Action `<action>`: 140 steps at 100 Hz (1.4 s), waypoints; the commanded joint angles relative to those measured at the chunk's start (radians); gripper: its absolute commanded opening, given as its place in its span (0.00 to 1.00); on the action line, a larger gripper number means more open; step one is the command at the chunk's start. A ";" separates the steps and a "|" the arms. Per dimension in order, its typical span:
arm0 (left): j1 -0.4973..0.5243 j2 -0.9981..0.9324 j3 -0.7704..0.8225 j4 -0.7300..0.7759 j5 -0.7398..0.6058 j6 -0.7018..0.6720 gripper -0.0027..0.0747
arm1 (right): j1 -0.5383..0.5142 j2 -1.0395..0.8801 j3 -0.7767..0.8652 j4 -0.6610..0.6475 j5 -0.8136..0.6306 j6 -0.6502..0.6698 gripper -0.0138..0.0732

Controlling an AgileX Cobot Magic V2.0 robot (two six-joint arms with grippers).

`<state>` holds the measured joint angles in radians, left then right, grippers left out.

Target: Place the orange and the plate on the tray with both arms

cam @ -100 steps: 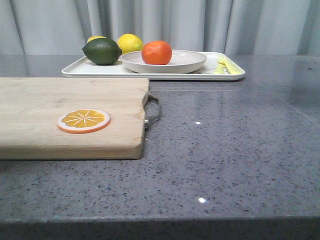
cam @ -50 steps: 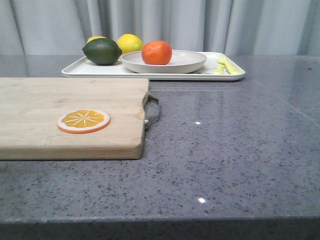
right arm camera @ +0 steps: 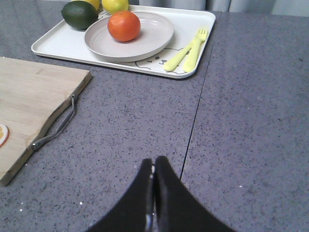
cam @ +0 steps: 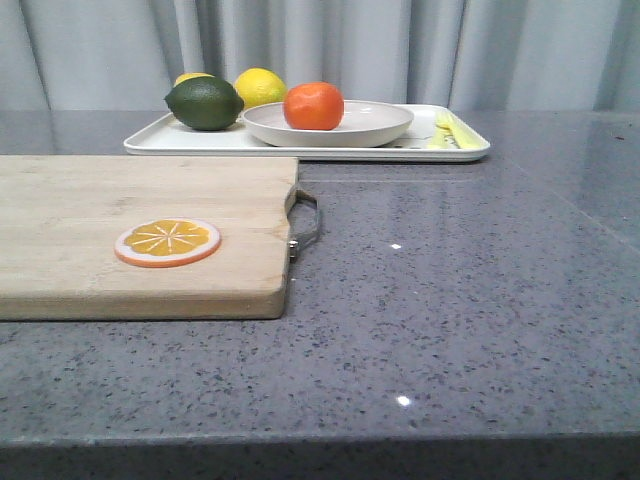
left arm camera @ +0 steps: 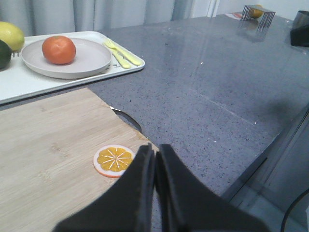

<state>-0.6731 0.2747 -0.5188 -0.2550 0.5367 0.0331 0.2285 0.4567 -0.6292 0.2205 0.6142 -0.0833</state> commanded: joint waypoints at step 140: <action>0.183 -0.044 0.026 0.055 -0.176 -0.008 0.01 | 0.001 -0.078 0.031 0.005 -0.058 -0.008 0.08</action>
<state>-0.5500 0.2228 -0.4893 -0.1960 0.4879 0.0331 0.2285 0.3732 -0.5755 0.2205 0.6217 -0.0833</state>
